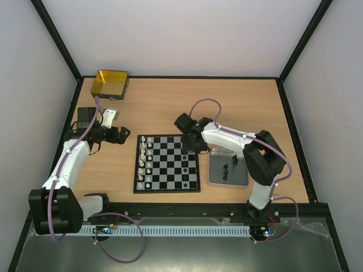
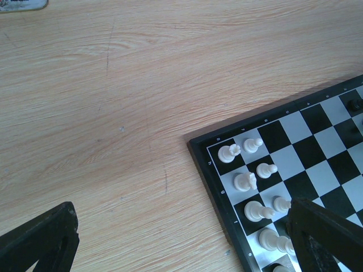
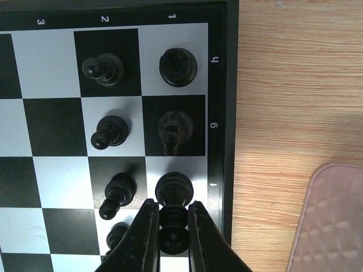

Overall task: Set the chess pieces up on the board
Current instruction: Place the chess piece on the chessboard.

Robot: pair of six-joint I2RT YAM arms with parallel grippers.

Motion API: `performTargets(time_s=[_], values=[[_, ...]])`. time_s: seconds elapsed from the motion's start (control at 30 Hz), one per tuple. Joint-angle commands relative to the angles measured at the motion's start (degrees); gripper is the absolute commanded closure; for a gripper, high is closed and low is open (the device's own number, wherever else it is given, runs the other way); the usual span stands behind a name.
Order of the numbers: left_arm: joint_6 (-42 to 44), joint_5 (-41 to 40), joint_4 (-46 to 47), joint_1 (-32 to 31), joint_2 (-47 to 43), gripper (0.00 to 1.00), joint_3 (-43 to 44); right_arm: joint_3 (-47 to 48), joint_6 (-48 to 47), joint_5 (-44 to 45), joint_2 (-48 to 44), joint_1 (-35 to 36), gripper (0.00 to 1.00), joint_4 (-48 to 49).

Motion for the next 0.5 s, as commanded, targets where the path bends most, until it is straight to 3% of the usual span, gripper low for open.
performTargets(time_s=[0.0,0.47], values=[[0.3,0.7,-0.4,-0.2,-0.2,0.01,0.1,1.1,0.3,0.7,0.9,0.5,0.92,0.1],[0.3,0.6,-0.4,-0.1,-0.3,0.01,0.1,0.6,0.4,0.7,1.6,0.5,0.91,0.7]])
